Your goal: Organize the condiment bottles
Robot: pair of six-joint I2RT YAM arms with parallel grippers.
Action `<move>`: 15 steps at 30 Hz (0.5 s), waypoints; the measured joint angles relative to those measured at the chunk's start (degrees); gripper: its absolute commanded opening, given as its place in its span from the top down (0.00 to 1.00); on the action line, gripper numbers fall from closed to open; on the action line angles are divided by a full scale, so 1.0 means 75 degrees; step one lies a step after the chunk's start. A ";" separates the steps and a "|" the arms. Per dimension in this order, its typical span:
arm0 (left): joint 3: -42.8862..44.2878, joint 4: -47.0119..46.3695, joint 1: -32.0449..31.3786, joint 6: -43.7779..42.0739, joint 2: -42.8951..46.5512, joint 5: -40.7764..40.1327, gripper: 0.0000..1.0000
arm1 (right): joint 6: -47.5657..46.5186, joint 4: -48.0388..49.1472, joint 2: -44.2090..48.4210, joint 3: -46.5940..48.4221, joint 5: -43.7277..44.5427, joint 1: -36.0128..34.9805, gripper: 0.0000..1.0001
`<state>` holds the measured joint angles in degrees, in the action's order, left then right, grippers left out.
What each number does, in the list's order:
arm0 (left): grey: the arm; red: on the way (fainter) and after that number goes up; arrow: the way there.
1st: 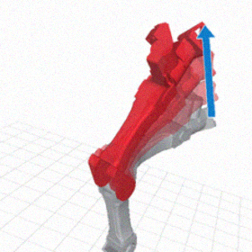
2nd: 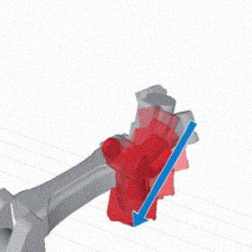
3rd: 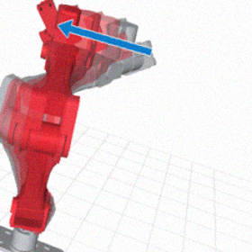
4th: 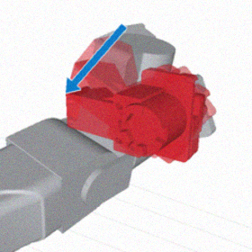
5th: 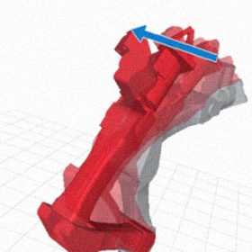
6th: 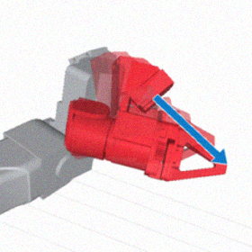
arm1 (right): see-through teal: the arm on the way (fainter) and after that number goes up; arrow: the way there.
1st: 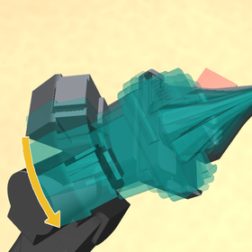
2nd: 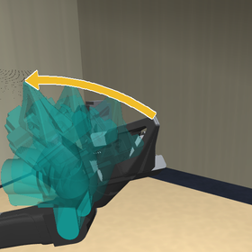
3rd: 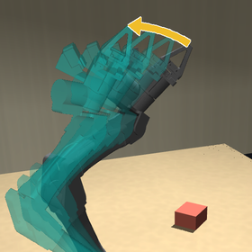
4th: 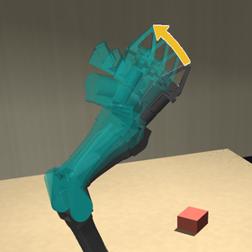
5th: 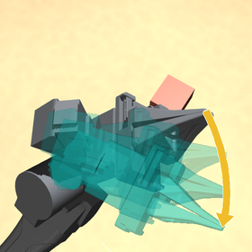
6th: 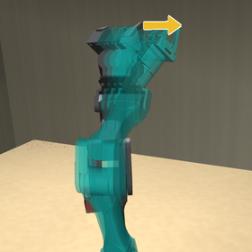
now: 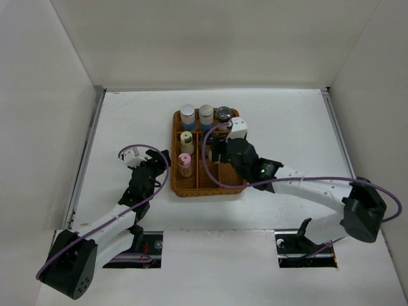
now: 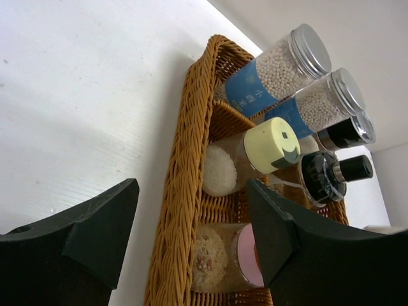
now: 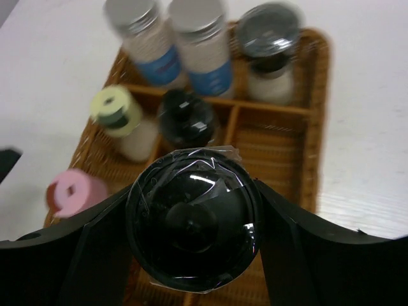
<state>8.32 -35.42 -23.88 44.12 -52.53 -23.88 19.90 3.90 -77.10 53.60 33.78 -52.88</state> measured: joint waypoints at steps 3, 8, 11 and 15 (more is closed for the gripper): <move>-0.0003 0.0015 0.0079 -0.0032 0.0122 -0.0187 0.31 | -0.0012 0.0149 -0.0656 0.0169 -0.0402 -0.0391 0.44; -0.0003 0.0032 0.0160 -0.0047 0.0309 -0.0522 0.26 | -0.0073 0.0321 -0.1507 0.0291 -0.0769 -0.0595 0.43; -0.0003 0.0140 0.0181 -0.0050 0.0294 -0.0606 0.18 | -0.0114 0.0414 -0.1871 0.0291 -0.0787 -0.0595 0.43; -0.0003 0.0195 0.0181 -0.0050 0.0140 -0.0670 0.00 | -0.0117 0.0597 -0.2151 0.0233 -0.0793 -0.0597 0.31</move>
<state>8.29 -33.95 -22.52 43.75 -51.48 -28.91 19.03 8.38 -93.23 55.35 27.83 -57.36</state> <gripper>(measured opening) 0.947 0.732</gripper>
